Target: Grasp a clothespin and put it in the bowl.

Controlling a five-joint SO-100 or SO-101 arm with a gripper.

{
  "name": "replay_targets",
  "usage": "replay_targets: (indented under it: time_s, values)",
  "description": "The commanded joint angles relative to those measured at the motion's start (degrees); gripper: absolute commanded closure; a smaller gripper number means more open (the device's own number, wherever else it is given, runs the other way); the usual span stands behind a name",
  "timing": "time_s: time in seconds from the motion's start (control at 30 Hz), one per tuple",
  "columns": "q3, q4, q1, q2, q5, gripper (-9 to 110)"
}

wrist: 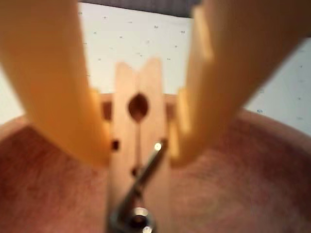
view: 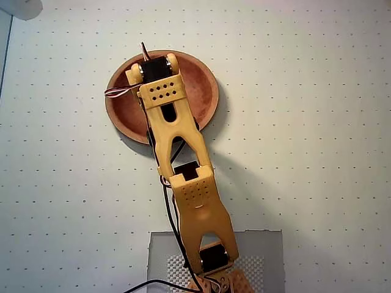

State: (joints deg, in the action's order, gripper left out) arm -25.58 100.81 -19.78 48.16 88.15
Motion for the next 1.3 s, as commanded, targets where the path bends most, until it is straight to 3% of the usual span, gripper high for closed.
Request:
replay_targets:
  time_s: [0.0,1.27]
  values:
    - [6.4,0.0,-0.4,0.1,-0.1,104]
    - [13.9,-0.4,-0.3,-14.5,0.4,104]
